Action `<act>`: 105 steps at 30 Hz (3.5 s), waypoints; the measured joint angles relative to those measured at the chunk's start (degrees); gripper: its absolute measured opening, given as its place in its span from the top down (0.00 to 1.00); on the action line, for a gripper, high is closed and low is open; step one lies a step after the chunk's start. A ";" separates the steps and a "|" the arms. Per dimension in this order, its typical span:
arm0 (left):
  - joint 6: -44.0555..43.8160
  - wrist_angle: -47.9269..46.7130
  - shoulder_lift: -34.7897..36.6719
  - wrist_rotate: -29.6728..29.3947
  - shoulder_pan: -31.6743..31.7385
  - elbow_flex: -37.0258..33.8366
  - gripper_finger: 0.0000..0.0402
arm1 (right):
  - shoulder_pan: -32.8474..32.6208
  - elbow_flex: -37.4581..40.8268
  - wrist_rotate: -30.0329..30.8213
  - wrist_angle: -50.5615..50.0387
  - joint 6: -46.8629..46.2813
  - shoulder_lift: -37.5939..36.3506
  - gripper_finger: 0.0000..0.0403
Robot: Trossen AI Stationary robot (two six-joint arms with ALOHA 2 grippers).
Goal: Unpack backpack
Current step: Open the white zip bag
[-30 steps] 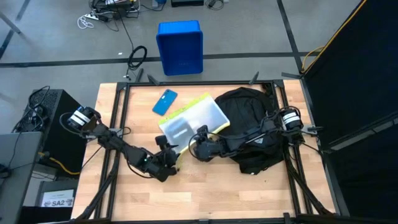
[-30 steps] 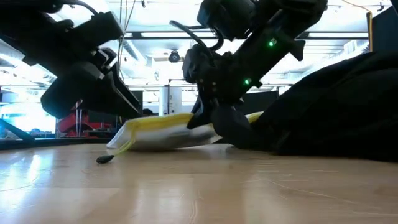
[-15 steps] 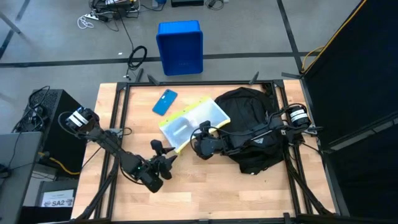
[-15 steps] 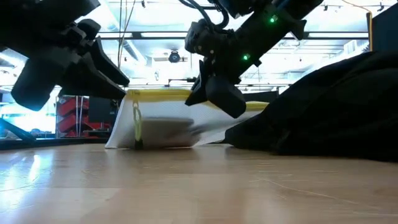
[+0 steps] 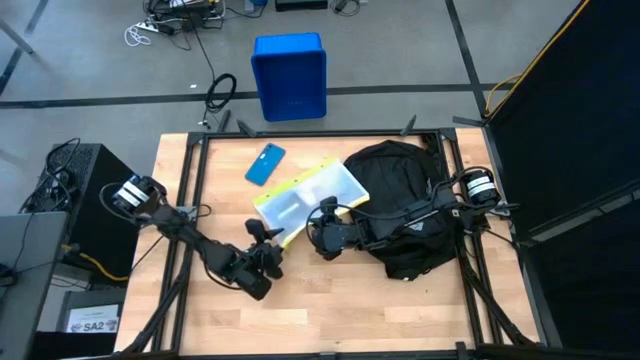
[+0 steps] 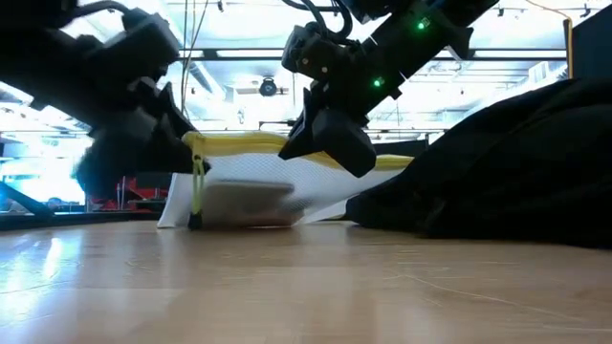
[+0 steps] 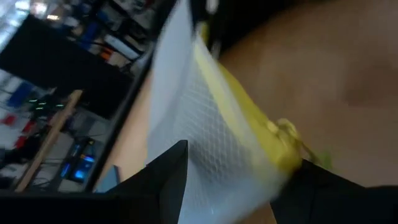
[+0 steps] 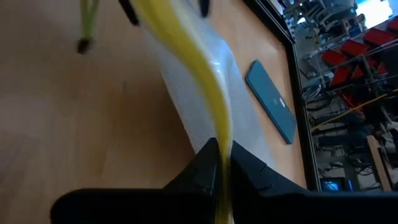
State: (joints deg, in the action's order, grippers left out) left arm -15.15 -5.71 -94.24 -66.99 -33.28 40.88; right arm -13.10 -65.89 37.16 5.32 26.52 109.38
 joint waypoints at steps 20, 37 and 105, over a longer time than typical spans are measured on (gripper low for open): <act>21.06 14.68 -2.79 3.99 2.58 0.00 1.00 | -1.22 -0.02 5.96 -3.52 -3.19 0.00 0.99; 20.79 15.53 -2.79 6.66 2.25 0.00 1.00 | -5.91 -0.09 -18.00 -1.75 -25.54 -6.94 0.85; 18.39 22.82 -2.77 19.23 7.03 0.02 1.00 | -2.88 0.00 -20.77 0.26 -35.21 1.18 0.73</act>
State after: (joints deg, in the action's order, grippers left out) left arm 3.25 17.11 -97.01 -47.76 -26.24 40.91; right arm -15.98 -65.89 16.39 5.58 -8.70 110.56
